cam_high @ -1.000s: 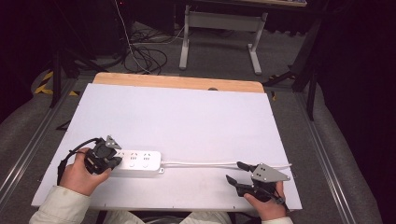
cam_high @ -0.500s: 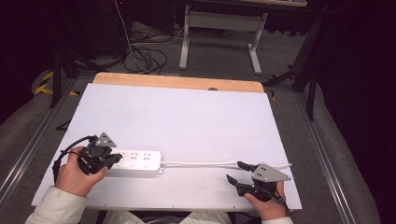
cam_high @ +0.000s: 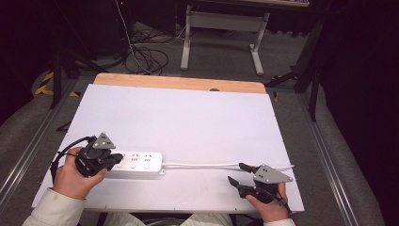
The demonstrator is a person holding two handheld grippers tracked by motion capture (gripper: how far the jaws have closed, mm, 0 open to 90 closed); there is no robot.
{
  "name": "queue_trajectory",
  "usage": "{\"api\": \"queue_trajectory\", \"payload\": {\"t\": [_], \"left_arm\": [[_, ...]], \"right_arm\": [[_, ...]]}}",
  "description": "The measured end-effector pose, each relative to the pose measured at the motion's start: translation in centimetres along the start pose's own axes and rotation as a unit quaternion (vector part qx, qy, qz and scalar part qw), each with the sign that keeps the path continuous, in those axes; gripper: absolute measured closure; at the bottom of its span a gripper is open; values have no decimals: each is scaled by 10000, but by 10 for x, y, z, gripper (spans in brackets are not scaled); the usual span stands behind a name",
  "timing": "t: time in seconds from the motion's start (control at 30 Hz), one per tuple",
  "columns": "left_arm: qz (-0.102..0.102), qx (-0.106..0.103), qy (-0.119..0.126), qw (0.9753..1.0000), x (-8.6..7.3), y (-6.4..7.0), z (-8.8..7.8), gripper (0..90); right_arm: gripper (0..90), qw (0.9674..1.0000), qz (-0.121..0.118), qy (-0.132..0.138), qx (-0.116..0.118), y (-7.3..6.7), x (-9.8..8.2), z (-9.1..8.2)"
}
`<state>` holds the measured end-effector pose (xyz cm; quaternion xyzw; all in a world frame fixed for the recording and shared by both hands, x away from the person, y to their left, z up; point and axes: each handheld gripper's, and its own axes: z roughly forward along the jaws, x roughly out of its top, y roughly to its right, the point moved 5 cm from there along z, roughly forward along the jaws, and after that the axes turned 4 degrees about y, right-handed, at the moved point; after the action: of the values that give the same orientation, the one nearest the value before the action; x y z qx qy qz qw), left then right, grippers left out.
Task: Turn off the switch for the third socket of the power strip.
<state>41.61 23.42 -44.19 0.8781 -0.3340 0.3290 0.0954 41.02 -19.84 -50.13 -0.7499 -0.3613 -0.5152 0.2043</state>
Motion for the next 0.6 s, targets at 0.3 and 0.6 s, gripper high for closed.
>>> {"api": "queue_trajectory", "payload": {"t": [0.3,0.6], "left_arm": [[30,-65,884,9961,9,6,-14,363],[201,-89,2002,9795,9,10,-34,204]], "right_arm": [[363,10000,-1,7,4,0,0,0],[363,10000,6,15,5,0,0,-1]]}}
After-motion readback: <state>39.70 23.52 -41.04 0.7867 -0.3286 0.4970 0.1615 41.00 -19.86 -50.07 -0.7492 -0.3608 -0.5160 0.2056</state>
